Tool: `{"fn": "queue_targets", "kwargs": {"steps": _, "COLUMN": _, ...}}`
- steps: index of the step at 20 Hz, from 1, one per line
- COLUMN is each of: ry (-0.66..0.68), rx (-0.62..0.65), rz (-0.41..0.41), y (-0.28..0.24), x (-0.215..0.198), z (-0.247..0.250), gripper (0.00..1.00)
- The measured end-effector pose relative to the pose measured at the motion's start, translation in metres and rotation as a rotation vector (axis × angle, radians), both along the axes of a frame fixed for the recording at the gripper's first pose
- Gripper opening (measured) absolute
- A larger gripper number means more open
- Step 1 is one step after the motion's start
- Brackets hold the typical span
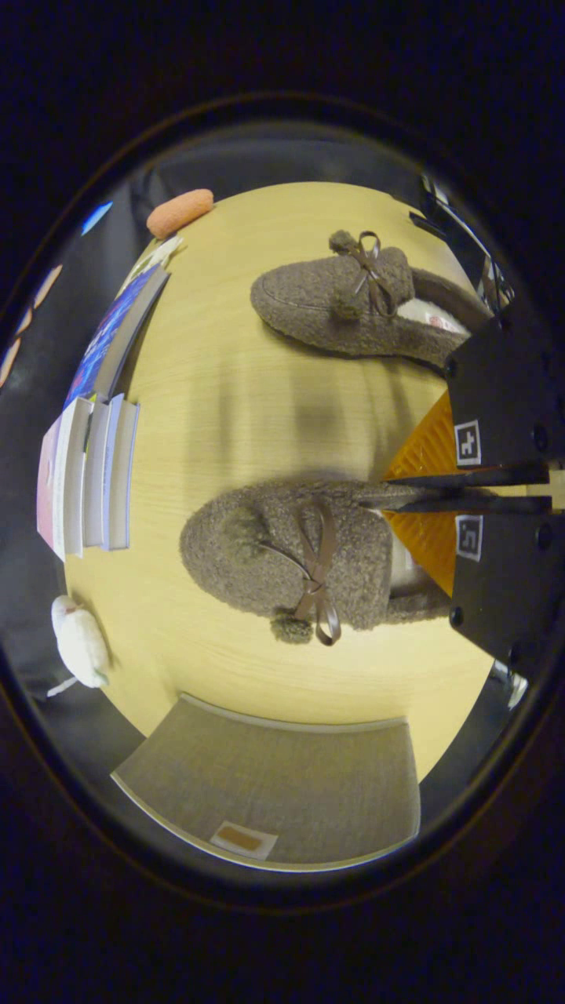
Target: Open the storage box then place both shoes into the box .Put the left shoe in first, then the right shoe, with the right side of both shoes facing outward in a uniform manner.
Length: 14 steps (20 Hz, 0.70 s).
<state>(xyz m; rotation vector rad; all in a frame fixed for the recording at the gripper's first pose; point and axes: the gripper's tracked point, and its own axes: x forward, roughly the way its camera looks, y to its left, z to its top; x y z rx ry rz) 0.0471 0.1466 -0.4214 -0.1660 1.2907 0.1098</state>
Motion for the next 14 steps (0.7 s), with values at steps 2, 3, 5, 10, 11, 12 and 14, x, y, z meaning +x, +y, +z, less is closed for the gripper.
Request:
{"fn": "queue_targets", "kwargs": {"steps": 2, "ry": -0.013, "rx": -0.02, "rz": 0.007, "y": -0.002, "x": 0.0, "z": 0.007, "gripper": 0.05}}
{"fn": "queue_targets", "kwargs": {"steps": 3, "ry": -0.023, "rx": -0.033, "rz": -0.001, "y": -0.002, "x": 0.002, "z": -0.001, "gripper": 0.05}}
{"fn": "queue_targets", "kwargs": {"steps": 5, "ry": -0.057, "rx": -0.07, "rz": -0.037, "y": -0.003, "x": 0.002, "z": 0.002, "gripper": 0.05}}
{"fn": "queue_targets", "kwargs": {"steps": 10, "ry": -0.124, "rx": -0.124, "rz": -0.075, "y": -0.001, "x": -0.002, "z": 0.012, "gripper": 0.05}}
{"fn": "queue_targets", "kwargs": {"steps": 11, "ry": -0.137, "rx": -0.113, "rz": -0.092, "y": 0.0, "x": -0.002, "z": 0.016, "gripper": 0.05}}
{"fn": "queue_targets", "kwargs": {"steps": 12, "ry": -0.146, "rx": -0.1, "rz": -0.108, "y": 0.003, "x": -0.004, "z": 0.021, "gripper": 0.05}}
{"fn": "queue_targets", "kwargs": {"steps": 14, "ry": -0.155, "rx": -0.099, "rz": -0.122, "y": 0.007, "x": -0.01, "z": 0.031, "gripper": 0.05}}
